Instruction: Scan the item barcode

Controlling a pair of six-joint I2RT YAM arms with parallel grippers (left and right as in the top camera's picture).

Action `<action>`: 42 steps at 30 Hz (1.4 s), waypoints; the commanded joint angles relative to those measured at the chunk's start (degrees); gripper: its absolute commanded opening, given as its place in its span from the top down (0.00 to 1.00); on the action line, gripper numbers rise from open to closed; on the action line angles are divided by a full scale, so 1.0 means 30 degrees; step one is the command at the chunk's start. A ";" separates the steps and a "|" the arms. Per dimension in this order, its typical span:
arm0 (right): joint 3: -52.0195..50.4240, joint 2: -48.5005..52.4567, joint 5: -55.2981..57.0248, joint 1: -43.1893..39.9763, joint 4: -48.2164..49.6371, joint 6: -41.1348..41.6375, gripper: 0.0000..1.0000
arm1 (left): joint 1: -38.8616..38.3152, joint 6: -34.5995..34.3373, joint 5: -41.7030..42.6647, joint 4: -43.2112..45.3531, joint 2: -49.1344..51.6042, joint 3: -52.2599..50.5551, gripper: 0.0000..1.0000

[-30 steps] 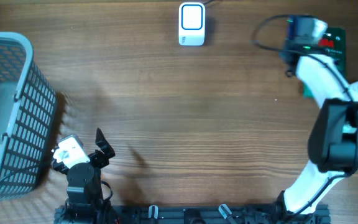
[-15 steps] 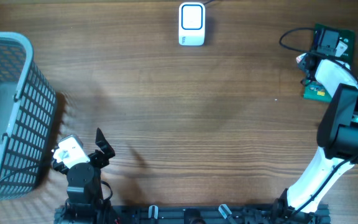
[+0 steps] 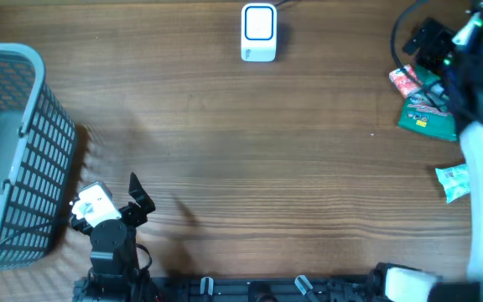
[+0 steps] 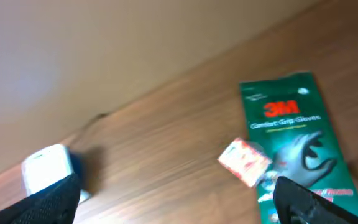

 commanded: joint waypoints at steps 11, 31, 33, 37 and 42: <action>0.0182 -0.7606 -0.4320 0.0015 -0.6761 0.0175 0.00 | -0.0073 0.0386 0.0160 0.0066 -0.0087 -0.0102 0.00; -0.8393 -1.5307 -0.4758 0.4284 0.4838 -0.3045 0.00 | -0.0073 0.0386 0.0160 0.0066 -0.0087 -0.0102 0.00; -1.1460 -1.7282 -0.4758 0.4284 0.7380 -0.3016 0.00 | -0.0073 0.0386 0.0160 0.0066 -0.0087 -0.0102 0.00; -1.7274 -2.0604 -0.4758 0.4277 1.2480 -0.3009 0.00 | -0.0073 0.0386 0.0160 0.0066 -0.0087 -0.0102 0.00; -2.1653 -2.2877 -0.4561 0.4189 1.6116 -0.3002 0.00 | -0.0073 0.0386 0.0160 0.0066 -0.0087 -0.0102 0.00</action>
